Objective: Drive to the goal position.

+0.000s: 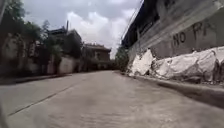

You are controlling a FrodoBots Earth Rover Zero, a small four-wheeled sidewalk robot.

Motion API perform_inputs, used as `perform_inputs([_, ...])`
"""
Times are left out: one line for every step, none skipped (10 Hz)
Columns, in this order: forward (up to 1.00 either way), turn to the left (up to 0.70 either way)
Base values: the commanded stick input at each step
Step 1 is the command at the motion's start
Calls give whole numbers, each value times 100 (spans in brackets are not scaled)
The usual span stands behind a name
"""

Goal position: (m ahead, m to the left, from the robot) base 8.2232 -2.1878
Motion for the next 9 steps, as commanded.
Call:
perform_inputs([50, 1])
perform_inputs([50, 1])
perform_inputs([50, 1])
perform_inputs([50, 1])
perform_inputs([50, 1])
perform_inputs([50, 1])
perform_inputs([50, 1])
perform_inputs([50, 1])
perform_inputs([50, 1])
